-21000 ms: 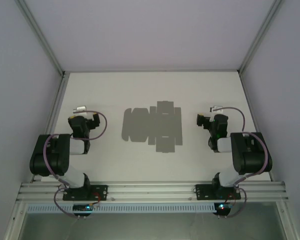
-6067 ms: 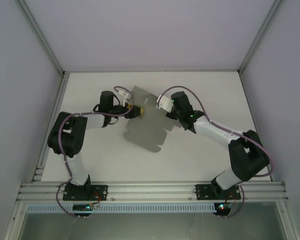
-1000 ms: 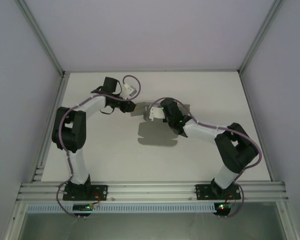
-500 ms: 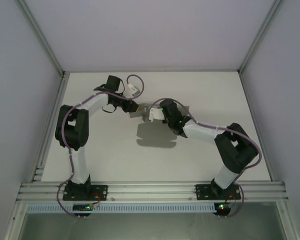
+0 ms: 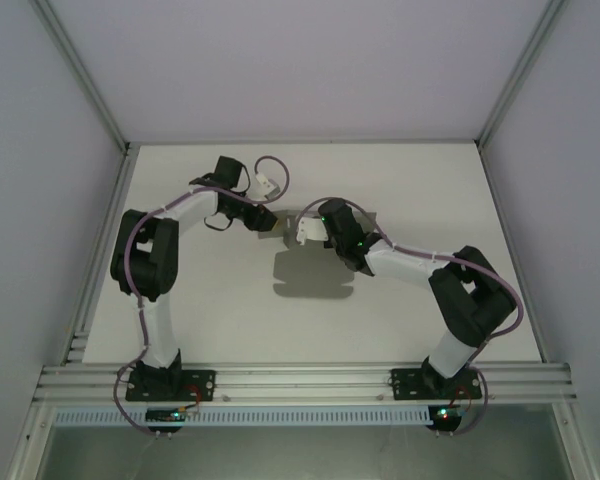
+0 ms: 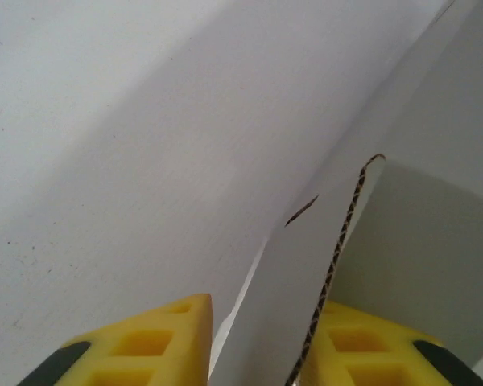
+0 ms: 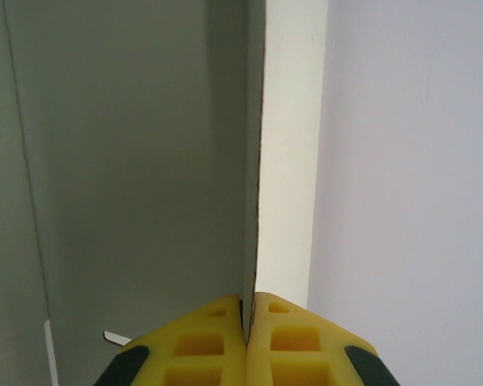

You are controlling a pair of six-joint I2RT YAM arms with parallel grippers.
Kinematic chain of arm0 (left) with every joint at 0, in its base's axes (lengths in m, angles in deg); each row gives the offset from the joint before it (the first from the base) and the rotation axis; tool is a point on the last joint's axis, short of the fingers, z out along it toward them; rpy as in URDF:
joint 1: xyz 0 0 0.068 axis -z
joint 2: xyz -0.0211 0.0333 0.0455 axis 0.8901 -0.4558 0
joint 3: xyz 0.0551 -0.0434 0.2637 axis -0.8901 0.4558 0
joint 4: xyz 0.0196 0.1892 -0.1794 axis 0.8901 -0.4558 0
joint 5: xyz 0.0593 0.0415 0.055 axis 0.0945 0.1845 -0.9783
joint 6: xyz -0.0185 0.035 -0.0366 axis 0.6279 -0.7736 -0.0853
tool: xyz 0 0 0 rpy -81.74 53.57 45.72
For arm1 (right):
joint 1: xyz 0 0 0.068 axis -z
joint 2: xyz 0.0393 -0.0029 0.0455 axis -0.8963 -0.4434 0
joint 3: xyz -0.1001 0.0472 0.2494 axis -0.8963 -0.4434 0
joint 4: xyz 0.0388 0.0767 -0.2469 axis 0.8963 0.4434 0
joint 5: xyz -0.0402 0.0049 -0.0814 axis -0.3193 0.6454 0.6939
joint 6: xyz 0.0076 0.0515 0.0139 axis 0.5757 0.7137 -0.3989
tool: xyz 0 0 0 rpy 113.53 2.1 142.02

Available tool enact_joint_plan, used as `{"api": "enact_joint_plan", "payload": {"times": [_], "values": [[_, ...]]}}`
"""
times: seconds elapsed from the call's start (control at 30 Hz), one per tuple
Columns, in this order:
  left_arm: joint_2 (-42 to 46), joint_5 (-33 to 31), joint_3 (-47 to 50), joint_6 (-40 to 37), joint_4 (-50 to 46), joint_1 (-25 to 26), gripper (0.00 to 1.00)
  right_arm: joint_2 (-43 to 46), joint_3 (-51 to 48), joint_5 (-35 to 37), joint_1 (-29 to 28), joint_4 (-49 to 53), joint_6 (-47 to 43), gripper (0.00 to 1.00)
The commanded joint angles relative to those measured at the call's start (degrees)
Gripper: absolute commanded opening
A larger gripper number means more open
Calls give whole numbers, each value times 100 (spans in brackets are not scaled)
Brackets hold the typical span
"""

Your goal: Assemble paper box

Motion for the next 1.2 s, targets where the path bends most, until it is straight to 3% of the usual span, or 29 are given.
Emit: {"api": "enact_joint_plan", "payload": {"times": [0.0,0.27,0.57,0.8,0.93,1.1,1.17], "values": [[126,-105,-48,-114,-312,20,41,127,25,-49,-27,167,138,0],[183,-121,-13,-149,-327,11,35,134,20,-64,-29,205,133,0],[213,-352,60,-215,-474,-59,44,183,31,-47,-23,323,143,0],[196,207,4,-37,-130,-38,18,154,9,-10,-30,207,152,0],[261,414,149,513,402,30,7,51,-6,225,-71,21,171,0],[515,-1017,325,2294,1128,365,0,-87,-22,581,-267,-235,299,0],[633,-996,402,2527,1251,681,0,-146,-1,621,-324,-303,470,0]]}}
